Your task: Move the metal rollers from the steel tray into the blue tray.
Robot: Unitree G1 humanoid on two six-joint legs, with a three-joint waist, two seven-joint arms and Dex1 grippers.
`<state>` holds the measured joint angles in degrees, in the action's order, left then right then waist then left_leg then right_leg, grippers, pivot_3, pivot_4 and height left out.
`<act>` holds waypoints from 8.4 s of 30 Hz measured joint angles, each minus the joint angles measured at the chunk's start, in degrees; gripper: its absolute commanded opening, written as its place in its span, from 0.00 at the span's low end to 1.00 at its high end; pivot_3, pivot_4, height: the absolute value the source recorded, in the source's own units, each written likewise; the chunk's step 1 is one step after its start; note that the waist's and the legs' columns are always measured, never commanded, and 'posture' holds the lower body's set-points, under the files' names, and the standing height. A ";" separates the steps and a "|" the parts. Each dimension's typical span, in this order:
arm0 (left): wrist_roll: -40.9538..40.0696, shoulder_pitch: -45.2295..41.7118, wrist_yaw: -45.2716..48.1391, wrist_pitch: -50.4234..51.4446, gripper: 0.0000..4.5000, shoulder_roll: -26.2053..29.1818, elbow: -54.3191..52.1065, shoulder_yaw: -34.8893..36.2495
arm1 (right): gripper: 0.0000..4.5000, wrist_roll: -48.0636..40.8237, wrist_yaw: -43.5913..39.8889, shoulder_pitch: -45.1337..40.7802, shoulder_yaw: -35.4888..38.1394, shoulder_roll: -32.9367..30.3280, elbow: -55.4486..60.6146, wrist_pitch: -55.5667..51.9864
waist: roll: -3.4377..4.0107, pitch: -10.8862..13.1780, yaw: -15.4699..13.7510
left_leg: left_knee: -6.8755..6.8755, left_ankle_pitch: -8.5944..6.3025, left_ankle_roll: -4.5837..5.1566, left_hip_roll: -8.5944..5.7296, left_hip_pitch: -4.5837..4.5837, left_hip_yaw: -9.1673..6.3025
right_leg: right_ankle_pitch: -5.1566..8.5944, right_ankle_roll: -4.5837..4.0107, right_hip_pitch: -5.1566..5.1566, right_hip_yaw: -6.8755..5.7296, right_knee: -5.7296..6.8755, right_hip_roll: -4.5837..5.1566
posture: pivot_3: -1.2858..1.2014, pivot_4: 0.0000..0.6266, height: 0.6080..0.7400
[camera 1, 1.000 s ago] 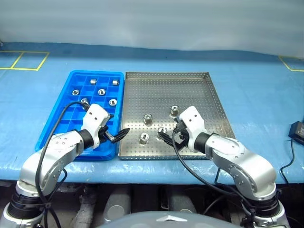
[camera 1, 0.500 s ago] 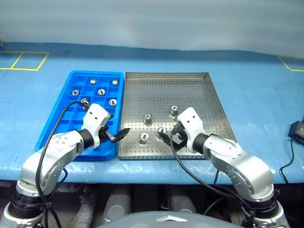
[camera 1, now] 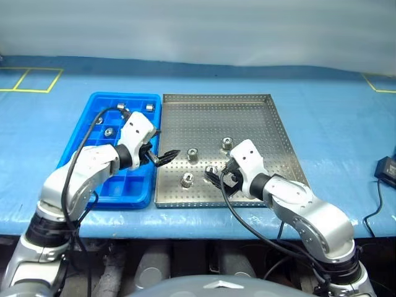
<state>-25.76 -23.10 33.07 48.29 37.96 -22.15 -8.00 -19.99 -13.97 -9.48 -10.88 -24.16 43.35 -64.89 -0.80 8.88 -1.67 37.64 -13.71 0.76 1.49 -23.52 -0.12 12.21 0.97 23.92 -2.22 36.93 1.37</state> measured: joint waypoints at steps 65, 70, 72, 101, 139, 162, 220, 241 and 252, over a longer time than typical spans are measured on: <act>23.30 8.44 -32.82 -2.96 0.63 -20.17 11.48 27.37 | 1.00 2.88 -3.94 -6.24 -11.74 6.91 -6.04 5.76 | -0.05 -0.03 -2.70 | 0.39 -0.06 0.21 -0.02 0.01 -0.04 | -0.18 0.23 -0.15 0.00 0.08 0.12 | 0.59 0.24 1.00; 22.80 6.97 -31.44 -3.33 0.99 -19.82 13.25 26.15 | 1.00 2.93 -2.88 -4.87 -11.75 6.98 -4.49 5.55 | -0.05 -0.03 -2.61 | 0.40 -0.05 0.20 -0.02 0.00 -0.03 | -0.18 0.22 -0.15 0.00 0.10 0.12 | 0.56 0.24 1.00; 22.06 6.18 -29.92 -2.95 0.99 -19.74 13.06 24.87 | 1.00 2.92 -2.39 -4.71 -11.59 6.84 -4.01 5.47 | -0.06 -0.03 -2.41 | 0.41 -0.05 0.20 -0.02 -0.02 -0.03 | -0.19 0.22 -0.13 0.00 0.08 0.13 | 0.56 0.24 1.00; 17.75 -13.39 20.37 -0.98 0.91 -3.73 15.66 -29.09 | 1.00 2.91 -1.33 4.24 -3.14 -0.57 3.05 0.53 | -0.01 -0.01 0.85 | 0.35 -0.09 0.26 0.00 -0.06 0.13 | -0.02 0.00 -0.02 0.16 0.04 0.04 | 0.52 0.24 1.00; 30.32 18.03 -33.74 8.15 0.37 -29.13 -13.67 17.66 | 1.00 2.69 -8.51 -5.67 -11.27 2.37 -5.26 8.16 | -0.06 0.00 -3.11 | 0.45 -0.09 0.27 -0.02 -0.02 0.01 | -0.20 0.28 -0.14 0.07 0.05 0.10 | 0.61 0.24 1.00; 15.40 1.78 -13.46 8.29 0.96 -26.12 -2.80 6.48 | 1.00 3.68 -5.56 1.98 -4.02 -2.32 -1.58 6.47 | -0.07 -0.01 -1.76 | 0.46 -0.11 0.32 -0.12 -0.07 0.05 | -0.15 0.19 -0.13 0.08 0.01 0.13 | 0.54 0.24 1.00; 34.41 18.70 -41.20 -0.14 0.36 -33.59 -14.66 14.59 | 1.00 3.18 -10.93 -7.92 -12.33 2.08 -7.80 10.91 | -0.05 -0.01 -2.52 | 0.44 -0.11 0.34 -0.04 -0.03 0.06 | -0.24 0.35 -0.14 0.14 0.02 0.10 | 0.63 0.24 1.00; 35.57 25.59 -42.93 3.83 0.68 -40.05 -16.01 22.94 | 1.00 3.89 -14.14 -9.31 -14.79 2.87 -10.62 14.23 | -0.06 -0.02 -6.16 | 0.47 -0.12 0.33 -0.04 -0.07 -0.03 | -0.02 -0.02 -0.15 -0.01 0.00 0.15 | 0.62 0.24 1.00; 29.04 23.18 -36.50 -6.70 1.00 -39.37 -14.22 21.24 | 1.00 8.04 0.05 -8.37 -5.35 11.42 -12.34 11.59 | -0.03 -0.05 -5.99 | 0.51 0.03 0.25 -0.04 -0.09 -0.04 | -0.05 -0.14 -0.15 -0.06 0.04 0.24 | 0.61 0.24 1.00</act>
<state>3.28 0.07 -3.43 41.59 -1.41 -36.37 13.24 -11.95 -13.93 -17.85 -16.23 -12.73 31.01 -53.30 -0.83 8.84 -7.67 38.15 -13.68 1.01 1.44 -23.61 -0.16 12.16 0.82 23.77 -2.28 36.97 1.61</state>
